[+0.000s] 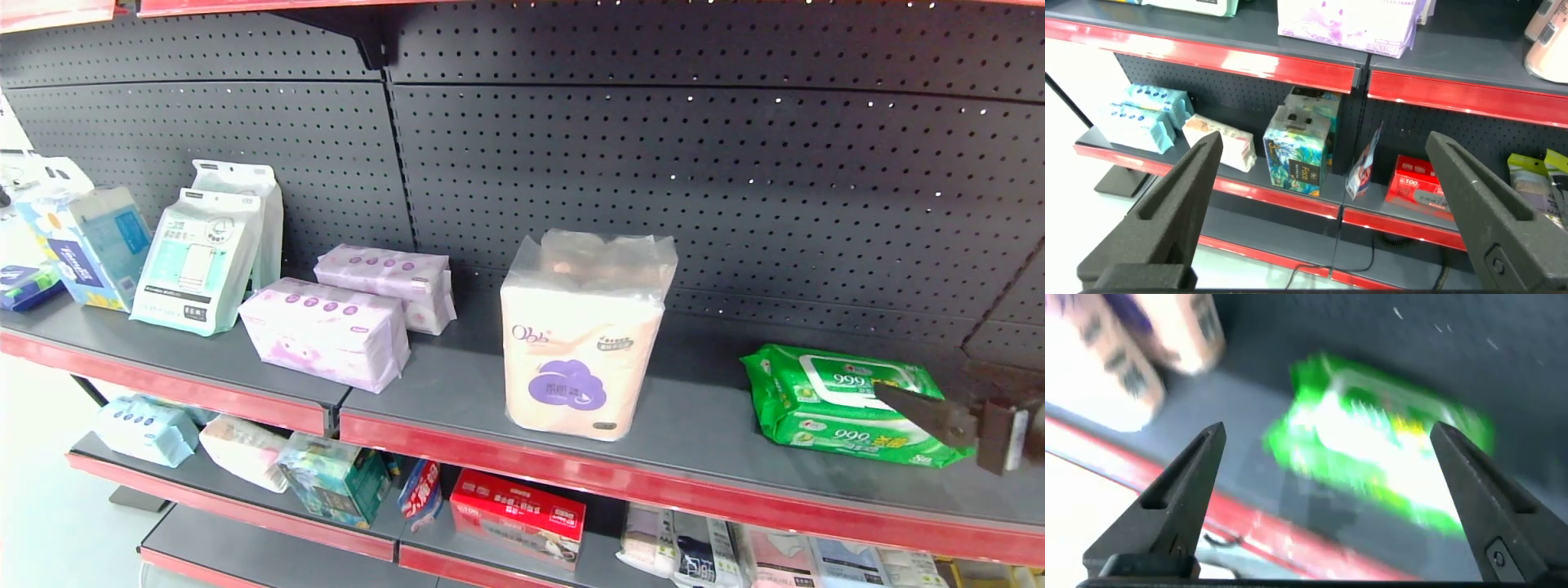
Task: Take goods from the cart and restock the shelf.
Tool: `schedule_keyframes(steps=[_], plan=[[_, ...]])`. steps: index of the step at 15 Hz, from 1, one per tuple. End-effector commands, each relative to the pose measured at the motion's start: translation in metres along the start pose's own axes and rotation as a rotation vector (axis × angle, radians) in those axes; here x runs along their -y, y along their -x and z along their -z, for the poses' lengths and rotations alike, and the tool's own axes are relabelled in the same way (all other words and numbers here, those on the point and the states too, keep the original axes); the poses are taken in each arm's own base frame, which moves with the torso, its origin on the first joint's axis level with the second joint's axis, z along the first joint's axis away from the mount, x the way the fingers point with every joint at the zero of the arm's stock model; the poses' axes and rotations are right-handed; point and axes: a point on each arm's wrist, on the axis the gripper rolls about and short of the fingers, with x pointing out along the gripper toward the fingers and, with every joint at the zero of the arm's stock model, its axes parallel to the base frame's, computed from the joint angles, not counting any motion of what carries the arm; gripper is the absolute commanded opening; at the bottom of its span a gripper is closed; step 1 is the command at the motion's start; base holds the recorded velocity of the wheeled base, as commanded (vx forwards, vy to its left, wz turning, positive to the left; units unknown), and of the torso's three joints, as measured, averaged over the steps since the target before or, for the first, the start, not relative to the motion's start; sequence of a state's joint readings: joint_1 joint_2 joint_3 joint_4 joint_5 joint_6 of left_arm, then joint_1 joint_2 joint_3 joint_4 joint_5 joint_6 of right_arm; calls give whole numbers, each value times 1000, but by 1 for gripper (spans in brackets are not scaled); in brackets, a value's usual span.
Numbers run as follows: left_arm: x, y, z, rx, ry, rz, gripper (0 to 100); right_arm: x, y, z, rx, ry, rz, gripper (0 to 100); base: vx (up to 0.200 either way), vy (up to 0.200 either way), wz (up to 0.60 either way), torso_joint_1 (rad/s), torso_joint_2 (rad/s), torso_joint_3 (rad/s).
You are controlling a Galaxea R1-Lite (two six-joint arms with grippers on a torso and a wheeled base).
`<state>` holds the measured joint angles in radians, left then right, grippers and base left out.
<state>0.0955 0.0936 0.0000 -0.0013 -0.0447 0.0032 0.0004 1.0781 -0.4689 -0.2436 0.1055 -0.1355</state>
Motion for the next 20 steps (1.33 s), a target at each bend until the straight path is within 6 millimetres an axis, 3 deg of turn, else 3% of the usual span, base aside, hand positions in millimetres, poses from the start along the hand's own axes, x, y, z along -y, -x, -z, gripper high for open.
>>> schedule_keyframes(steps=[1,4,6,11,13,20], plan=[[0,0,0,-1,0,-1,100,-7,63,23,30,0,70,100,0,0,0,0,0,0],[0,0,0,-1,0,0,100,-11,76,40,21,-2,84,100,0,0,0,0,0,0],[0,0,0,-1,0,-1,100,-11,75,32,41,11,50,100,0,0,0,0,0,0],[0,0,0,-1,0,0,100,-23,54,20,67,23,-133,100,0,0,0,0,0,0],[0,0,0,0,0,0,100,-30,36,17,31,36,-190,100,0,0,0,0,0,0],[0,0,0,-1,0,0,100,-30,27,18,-4,90,-171,100,0,0,0,0,0,0]])
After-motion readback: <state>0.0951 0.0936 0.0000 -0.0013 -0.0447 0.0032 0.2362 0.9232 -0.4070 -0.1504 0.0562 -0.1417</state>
